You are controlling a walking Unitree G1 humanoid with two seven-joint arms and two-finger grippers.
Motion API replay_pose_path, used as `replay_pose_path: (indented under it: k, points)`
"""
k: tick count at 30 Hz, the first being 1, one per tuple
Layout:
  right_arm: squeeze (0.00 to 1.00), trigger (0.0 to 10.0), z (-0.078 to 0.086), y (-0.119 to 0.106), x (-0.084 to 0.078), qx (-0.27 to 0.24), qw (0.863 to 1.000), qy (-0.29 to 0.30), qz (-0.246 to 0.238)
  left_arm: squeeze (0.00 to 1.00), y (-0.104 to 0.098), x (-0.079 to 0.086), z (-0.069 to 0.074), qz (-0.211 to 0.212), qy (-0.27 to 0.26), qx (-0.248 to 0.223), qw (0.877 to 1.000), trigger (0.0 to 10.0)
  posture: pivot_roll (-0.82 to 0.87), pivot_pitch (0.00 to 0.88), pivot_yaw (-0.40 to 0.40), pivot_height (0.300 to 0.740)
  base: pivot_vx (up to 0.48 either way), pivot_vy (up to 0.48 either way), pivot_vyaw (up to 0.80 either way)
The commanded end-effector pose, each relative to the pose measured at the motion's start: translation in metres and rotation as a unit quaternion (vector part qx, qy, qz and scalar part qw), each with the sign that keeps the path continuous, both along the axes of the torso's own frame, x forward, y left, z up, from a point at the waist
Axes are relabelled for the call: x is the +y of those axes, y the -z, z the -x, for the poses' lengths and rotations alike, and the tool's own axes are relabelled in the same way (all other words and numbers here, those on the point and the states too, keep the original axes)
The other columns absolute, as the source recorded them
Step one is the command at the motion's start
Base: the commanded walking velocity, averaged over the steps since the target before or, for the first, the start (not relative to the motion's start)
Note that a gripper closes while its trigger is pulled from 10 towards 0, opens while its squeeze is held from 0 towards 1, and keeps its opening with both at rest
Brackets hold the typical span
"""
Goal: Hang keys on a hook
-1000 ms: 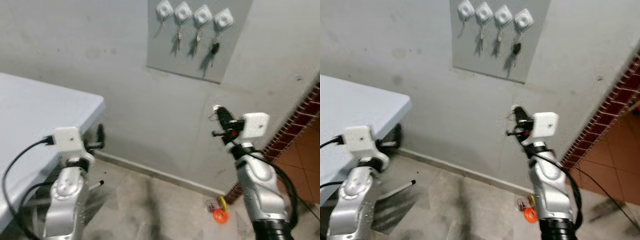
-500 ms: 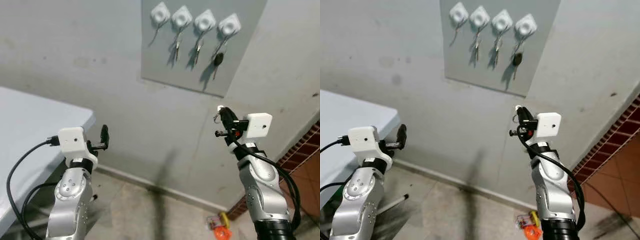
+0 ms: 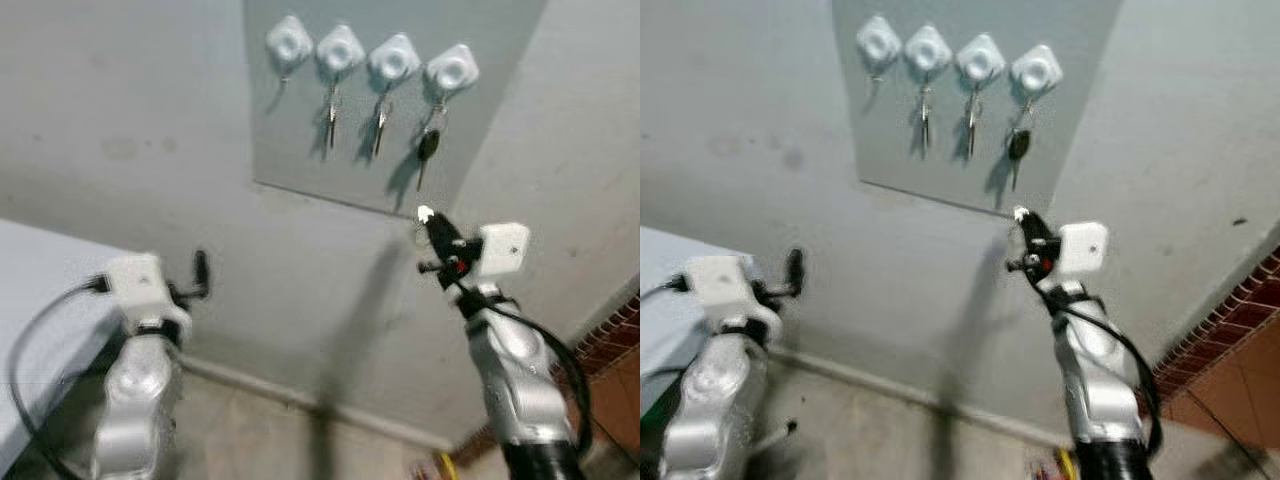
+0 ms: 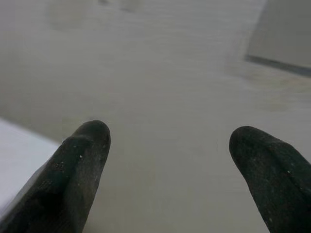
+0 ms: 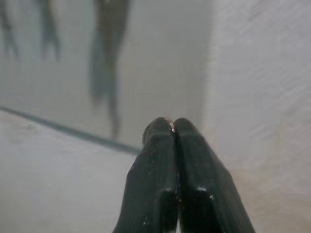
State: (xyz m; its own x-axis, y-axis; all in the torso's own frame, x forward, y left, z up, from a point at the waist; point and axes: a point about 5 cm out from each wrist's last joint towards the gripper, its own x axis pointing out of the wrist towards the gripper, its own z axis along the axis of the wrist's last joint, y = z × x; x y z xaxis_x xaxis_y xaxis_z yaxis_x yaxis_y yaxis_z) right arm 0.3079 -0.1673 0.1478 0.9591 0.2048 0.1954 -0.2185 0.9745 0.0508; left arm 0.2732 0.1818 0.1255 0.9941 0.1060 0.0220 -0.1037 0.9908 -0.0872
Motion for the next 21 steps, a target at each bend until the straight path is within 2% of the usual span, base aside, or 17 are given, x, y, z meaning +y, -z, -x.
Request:
replay_pose_path:
  k: [1, 10, 13, 18, 21]
  points:
    - [0.00, 10.0, -0.001, -0.005, 0.006, -0.009, 1.000, -0.015, -0.004, 0.00, -0.003, 0.007, 0.002, -0.010, -0.009, -0.005, 1.000, 10.0, -0.01, 0.048, -0.048, 0.740, 0.000, 0.000, 0.00]
    - [0.00, 10.0, -0.001, -0.007, 0.009, -0.008, 0.999, -0.044, -0.001, 0.00, -0.006, 0.002, 0.003, -0.020, 0.010, -0.012, 1.000, 10.0, -0.01, 0.044, -0.050, 0.740, 0.000, 0.000, 0.00]
    - [0.00, 10.0, -0.002, -0.011, 0.014, -0.016, 0.998, -0.068, 0.002, 0.00, -0.010, -0.010, 0.004, -0.054, 0.046, -0.023, 0.997, 10.0, -0.01, 0.045, -0.051, 0.740, 0.000, 0.000, 0.00]
    - [0.00, 10.0, -0.004, -0.017, 0.021, -0.025, 0.995, -0.095, 0.009, 0.00, -0.012, -0.021, 0.005, -0.071, 0.071, -0.028, 0.995, 10.0, -0.01, 0.056, -0.052, 0.740, 0.000, 0.000, 0.00]
    - [0.00, 10.0, -0.008, -0.023, 0.027, -0.032, 0.993, -0.114, 0.011, 0.00, -0.014, -0.025, 0.005, -0.066, 0.079, -0.031, 0.994, 10.0, -0.01, 0.061, -0.049, 0.740, 0.000, 0.000, 0.00]
